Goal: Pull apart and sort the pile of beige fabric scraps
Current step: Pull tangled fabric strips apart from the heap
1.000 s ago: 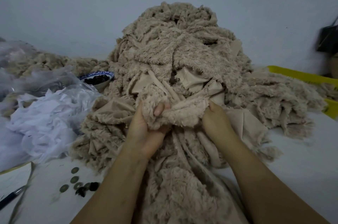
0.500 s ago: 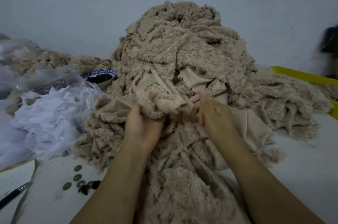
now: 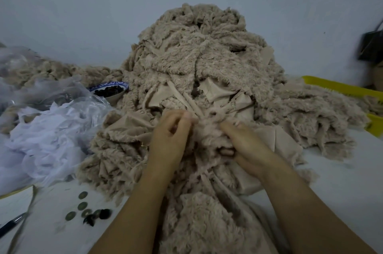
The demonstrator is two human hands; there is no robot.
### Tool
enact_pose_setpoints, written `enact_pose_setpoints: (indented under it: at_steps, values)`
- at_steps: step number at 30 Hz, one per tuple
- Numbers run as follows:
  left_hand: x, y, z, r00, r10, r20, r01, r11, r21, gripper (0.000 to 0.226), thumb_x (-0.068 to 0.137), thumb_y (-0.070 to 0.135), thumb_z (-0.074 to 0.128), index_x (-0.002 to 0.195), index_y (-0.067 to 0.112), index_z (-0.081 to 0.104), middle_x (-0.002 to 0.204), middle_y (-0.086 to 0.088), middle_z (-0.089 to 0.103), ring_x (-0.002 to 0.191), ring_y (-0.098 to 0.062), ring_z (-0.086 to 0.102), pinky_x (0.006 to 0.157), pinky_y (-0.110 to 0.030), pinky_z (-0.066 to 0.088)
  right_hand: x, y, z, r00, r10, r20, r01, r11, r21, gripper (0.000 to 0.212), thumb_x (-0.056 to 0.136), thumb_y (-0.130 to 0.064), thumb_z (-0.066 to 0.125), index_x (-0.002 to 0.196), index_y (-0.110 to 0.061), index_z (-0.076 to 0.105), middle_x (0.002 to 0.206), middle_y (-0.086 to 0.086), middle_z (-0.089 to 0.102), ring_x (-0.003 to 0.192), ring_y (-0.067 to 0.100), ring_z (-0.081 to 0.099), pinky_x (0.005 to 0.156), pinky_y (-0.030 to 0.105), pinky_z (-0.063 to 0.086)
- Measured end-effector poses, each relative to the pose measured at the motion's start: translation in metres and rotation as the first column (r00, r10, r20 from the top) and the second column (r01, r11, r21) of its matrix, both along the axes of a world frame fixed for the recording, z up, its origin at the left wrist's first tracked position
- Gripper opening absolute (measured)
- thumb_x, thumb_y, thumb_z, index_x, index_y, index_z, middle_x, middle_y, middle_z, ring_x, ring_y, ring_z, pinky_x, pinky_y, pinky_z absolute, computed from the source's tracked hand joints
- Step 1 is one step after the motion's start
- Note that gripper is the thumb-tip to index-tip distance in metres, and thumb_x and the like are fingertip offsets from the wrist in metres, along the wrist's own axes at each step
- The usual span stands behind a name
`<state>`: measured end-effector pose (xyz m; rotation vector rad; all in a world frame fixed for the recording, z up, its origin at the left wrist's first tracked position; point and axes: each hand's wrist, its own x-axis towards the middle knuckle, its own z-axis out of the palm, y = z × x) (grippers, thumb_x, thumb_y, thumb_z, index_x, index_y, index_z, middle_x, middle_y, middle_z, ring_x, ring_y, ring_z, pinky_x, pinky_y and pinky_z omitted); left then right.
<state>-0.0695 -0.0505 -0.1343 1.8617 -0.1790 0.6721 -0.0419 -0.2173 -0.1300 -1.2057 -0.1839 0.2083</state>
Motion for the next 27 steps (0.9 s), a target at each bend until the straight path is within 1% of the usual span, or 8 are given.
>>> enact_pose_setpoints:
  at_steps: [4, 6, 8, 12, 18, 21, 24, 27]
  values:
    - [0.012, 0.007, -0.014, 0.972, 0.118, -0.201, -0.083, 0.981, 0.176, 0.030, 0.099, 0.038, 0.058, 0.128, 0.032, 0.056, 0.130, 0.017, 0.041, 0.096, 0.019, 0.046, 0.080, -0.004, 0.037, 0.011, -0.026, 0.015, 0.971, -0.206, -0.120, 0.236, 0.760, 0.605, 0.047, 0.092, -0.057, 0.054, 0.110, -0.014, 0.062, 0.097, 0.004, 0.067, 0.087, 0.012, 0.070, 0.068, 0.024, 0.055]
    - [0.017, 0.008, -0.020, 0.950, 0.135, -0.283, -0.050, 0.956, 0.288, 0.037, 0.099, 0.036, 0.058, 0.135, 0.025, 0.055, 0.127, 0.014, 0.041, 0.107, 0.004, 0.045, 0.089, -0.014, 0.034, 0.010, -0.024, 0.007, 0.963, -0.225, -0.147, 0.267, 0.869, 0.416, 0.069, 0.089, -0.067, 0.047, 0.125, -0.009, 0.057, 0.117, 0.005, 0.067, 0.101, 0.016, 0.071, 0.076, 0.028, 0.057]
    - [0.018, 0.006, -0.018, 0.955, 0.172, -0.240, -0.097, 0.950, 0.296, 0.017, 0.101, 0.027, 0.056, 0.114, 0.019, 0.064, 0.109, 0.006, 0.055, 0.101, -0.009, 0.053, 0.076, -0.013, 0.033, 0.007, -0.011, -0.005, 0.967, -0.253, -0.035, 0.255, 0.963, 0.086, 0.051, 0.098, -0.057, 0.046, 0.115, -0.013, 0.064, 0.104, -0.002, 0.071, 0.088, 0.012, 0.071, 0.074, 0.028, 0.057]
    - [0.006, -0.003, -0.012, 0.998, 0.046, -0.036, -0.038, 0.979, 0.199, 0.014, 0.101, 0.019, 0.054, 0.091, 0.027, 0.060, 0.086, 0.009, 0.060, 0.084, -0.001, 0.056, 0.068, -0.007, 0.040, -0.002, 0.019, -0.017, 0.946, -0.023, 0.323, 0.168, 0.888, -0.428, 0.016, 0.094, -0.054, 0.058, 0.102, -0.043, 0.065, 0.096, -0.030, 0.069, 0.093, -0.006, 0.066, 0.077, 0.013, 0.050]
    - [-0.003, -0.017, -0.010, 0.973, -0.181, -0.140, 0.176, 0.983, -0.043, 0.025, 0.103, 0.029, 0.052, 0.092, 0.016, 0.069, 0.085, -0.005, 0.069, 0.075, -0.014, 0.063, 0.067, -0.026, 0.051, -0.007, 0.019, -0.017, 0.950, 0.113, 0.291, 0.016, 0.913, -0.407, 0.038, 0.084, -0.075, 0.048, 0.104, -0.051, 0.069, 0.116, -0.018, 0.070, 0.111, -0.002, 0.063, 0.098, 0.027, 0.048]
    - [-0.005, -0.014, -0.008, 0.977, -0.144, -0.157, 0.116, 0.978, -0.175, 0.045, 0.096, 0.039, 0.054, 0.056, 0.019, 0.050, 0.054, 0.001, 0.049, 0.052, -0.008, 0.045, 0.052, -0.019, 0.039, 0.000, 0.017, -0.026, 0.921, 0.051, 0.386, 0.226, 0.738, -0.636, 0.038, 0.101, -0.055, 0.037, 0.123, -0.038, 0.063, 0.128, -0.009, 0.060, 0.119, 0.004, 0.054, 0.102, 0.025, 0.042]
    - [-0.007, -0.010, -0.005, 0.979, -0.089, -0.184, 0.048, 0.975, -0.217, 0.058, 0.096, 0.045, 0.057, 0.047, 0.025, 0.032, 0.046, 0.007, 0.031, 0.043, -0.010, 0.029, 0.047, -0.023, 0.030, 0.005, 0.018, -0.031, 0.901, 0.146, 0.409, 0.298, 0.477, -0.827, 0.020, 0.101, -0.040, 0.048, 0.092, -0.026, 0.057, 0.095, -0.003, 0.053, 0.089, 0.015, 0.053, 0.071, 0.023, 0.038]
    - [0.000, -0.004, -0.006, 0.995, 0.020, -0.099, -0.018, 1.000, 0.020, 0.056, 0.099, 0.033, 0.059, 0.049, 0.016, 0.041, 0.058, 0.011, 0.047, 0.063, -0.007, 0.046, 0.066, -0.023, 0.039, 0.007, 0.012, -0.028, 0.811, 0.010, 0.584, 0.500, 0.507, -0.703, 0.031, 0.101, -0.030, 0.050, 0.073, -0.018, 0.046, 0.072, -0.005, 0.045, 0.063, 0.005, 0.043, 0.055, 0.016, 0.030]
